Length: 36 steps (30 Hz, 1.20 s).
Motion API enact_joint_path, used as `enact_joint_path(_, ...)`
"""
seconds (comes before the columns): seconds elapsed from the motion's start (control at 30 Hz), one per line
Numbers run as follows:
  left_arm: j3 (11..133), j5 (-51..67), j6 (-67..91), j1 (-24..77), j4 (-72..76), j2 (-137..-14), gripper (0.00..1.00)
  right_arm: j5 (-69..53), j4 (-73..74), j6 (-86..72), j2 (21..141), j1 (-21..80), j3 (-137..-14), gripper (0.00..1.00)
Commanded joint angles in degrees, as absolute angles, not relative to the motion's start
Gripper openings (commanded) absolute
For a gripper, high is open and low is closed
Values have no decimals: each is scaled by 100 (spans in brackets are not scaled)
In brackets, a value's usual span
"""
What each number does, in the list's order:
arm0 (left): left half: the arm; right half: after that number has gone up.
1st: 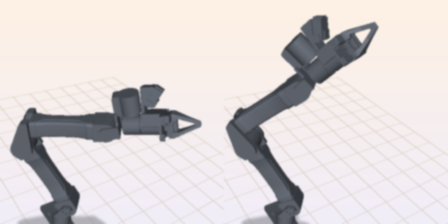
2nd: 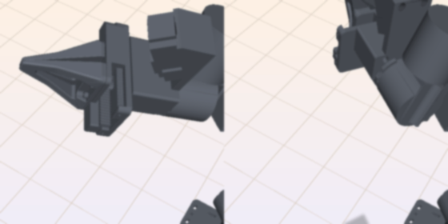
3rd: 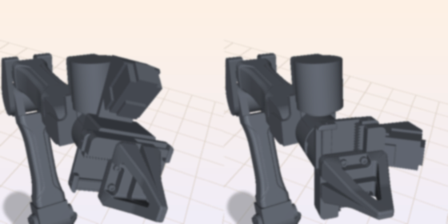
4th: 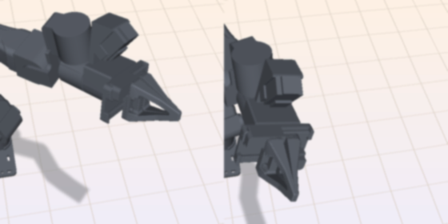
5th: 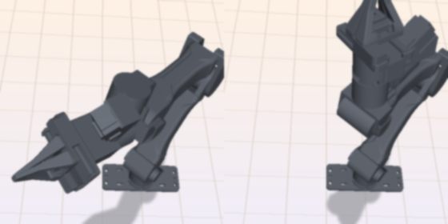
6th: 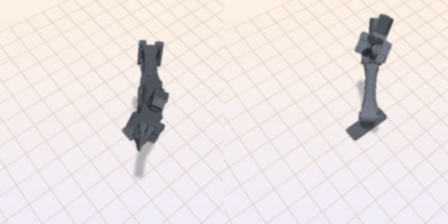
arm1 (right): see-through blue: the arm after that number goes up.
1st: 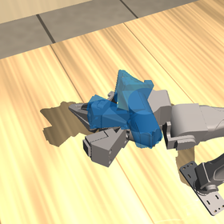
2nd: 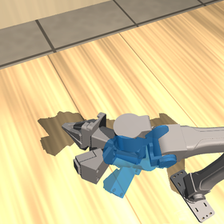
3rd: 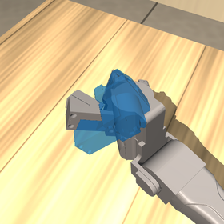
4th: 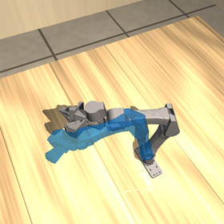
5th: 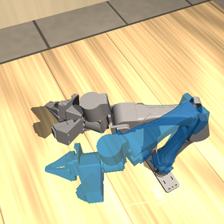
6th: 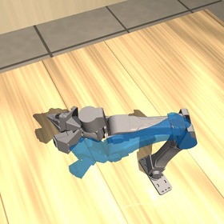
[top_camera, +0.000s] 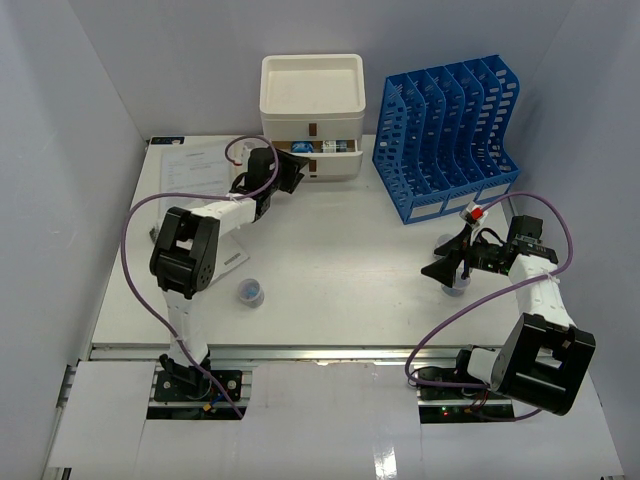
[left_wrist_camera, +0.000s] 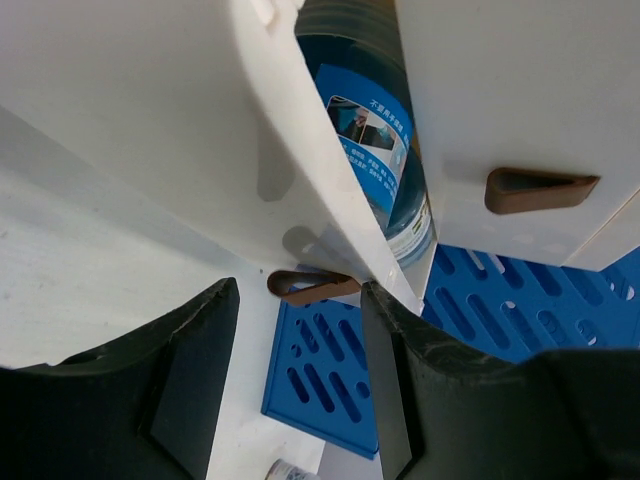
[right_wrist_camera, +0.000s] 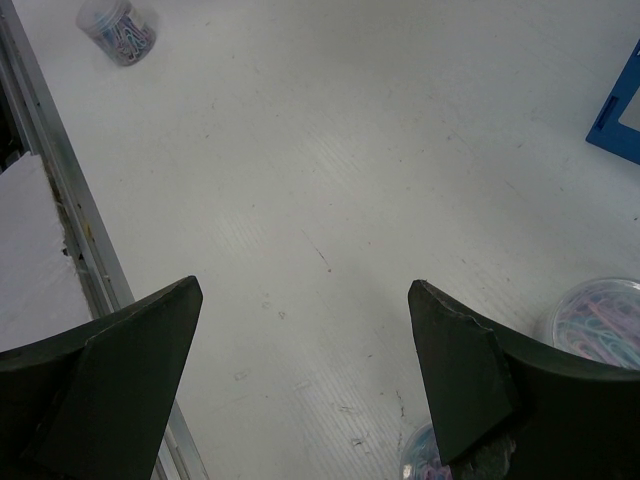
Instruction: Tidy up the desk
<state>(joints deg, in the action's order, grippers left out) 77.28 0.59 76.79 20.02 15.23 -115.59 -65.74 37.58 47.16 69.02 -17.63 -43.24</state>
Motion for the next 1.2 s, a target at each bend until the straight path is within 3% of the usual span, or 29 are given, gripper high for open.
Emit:
enact_joint_path(0.0, 8303, -146, 7757, 1898, 1651, -11739, 62, -6618, 3765, 4825, 6929, -1784, -4395, 90)
enact_joint_path(0.3, 9179, -273, 7973, 1871, 1508, -12434, 59, -6601, 3771, 4829, 6953, -1784, -4403, 90)
enact_joint_path(0.5, 9492, -188, 8170, 1837, 1783, -12818, 42, -6575, 3762, 4833, 6979, -1784, -4403, 90)
enact_joint_path(0.63, 9260, -151, 8059, 1826, 2293, -12705, 41, -6580, 3770, 4843, 6975, -1784, -4403, 90)
enact_joint_path(0.83, 8725, 536, 8121, 1662, 3559, -12577, 48, -6591, 3779, 4842, 6996, -1784, -4412, 90)
enact_joint_path(1.0, 7906, 728, 7931, 1592, 4331, -12162, 47, -6591, 3779, 4843, 6987, -1784, -4395, 90)
enact_joint_path(1.03, 7763, 746, 7887, 1583, 4496, -12098, 42, -6584, 3771, 4843, 6987, -1784, -4395, 90)
enact_joint_path(1.17, 7311, 1026, 7822, 1505, 4702, -11928, 1, -6592, 3779, 4843, 6987, -1784, -4395, 90)
